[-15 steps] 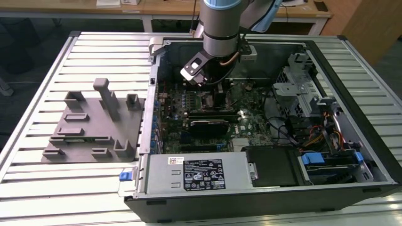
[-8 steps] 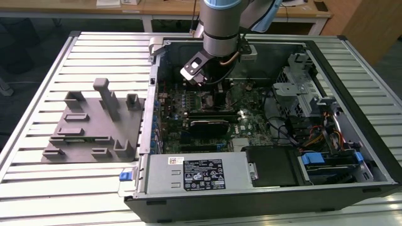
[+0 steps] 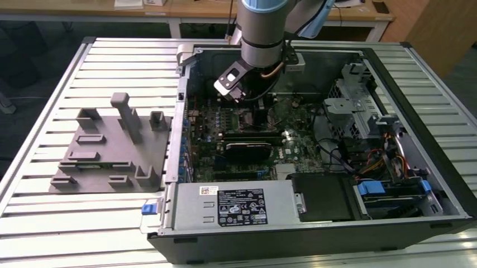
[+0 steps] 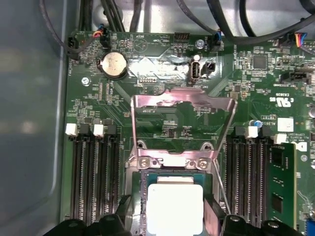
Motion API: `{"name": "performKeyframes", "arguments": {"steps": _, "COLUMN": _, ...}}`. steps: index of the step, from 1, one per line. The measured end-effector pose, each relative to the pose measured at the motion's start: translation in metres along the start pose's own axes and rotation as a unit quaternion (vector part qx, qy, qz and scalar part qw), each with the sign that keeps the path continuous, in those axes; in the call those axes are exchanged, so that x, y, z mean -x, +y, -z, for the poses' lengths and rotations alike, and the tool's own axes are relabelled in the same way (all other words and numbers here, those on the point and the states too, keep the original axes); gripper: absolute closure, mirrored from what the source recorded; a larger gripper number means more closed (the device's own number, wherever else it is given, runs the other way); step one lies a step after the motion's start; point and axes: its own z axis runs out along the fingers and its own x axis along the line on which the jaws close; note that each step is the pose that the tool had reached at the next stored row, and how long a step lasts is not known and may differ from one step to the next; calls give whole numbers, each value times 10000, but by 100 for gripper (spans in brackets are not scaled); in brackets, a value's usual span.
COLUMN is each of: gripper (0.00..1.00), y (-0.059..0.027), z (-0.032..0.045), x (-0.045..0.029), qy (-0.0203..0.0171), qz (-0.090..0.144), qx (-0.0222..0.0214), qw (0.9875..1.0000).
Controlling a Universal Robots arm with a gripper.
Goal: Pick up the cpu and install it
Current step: 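Place the cpu into insertion slot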
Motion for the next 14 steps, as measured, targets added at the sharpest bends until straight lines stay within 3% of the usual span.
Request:
{"name": "performKeyframes", "arguments": {"steps": 2, "gripper": 33, "y": 0, "z": 3, "x": 0, "qy": 17, "qz": -1, "qx": 1, "qw": 10000}}
{"name": "performKeyframes", "arguments": {"steps": 14, "gripper": 33, "y": 3, "z": 74, "x": 1, "qy": 3, "qz": -2, "qx": 0, "qw": 10000}}
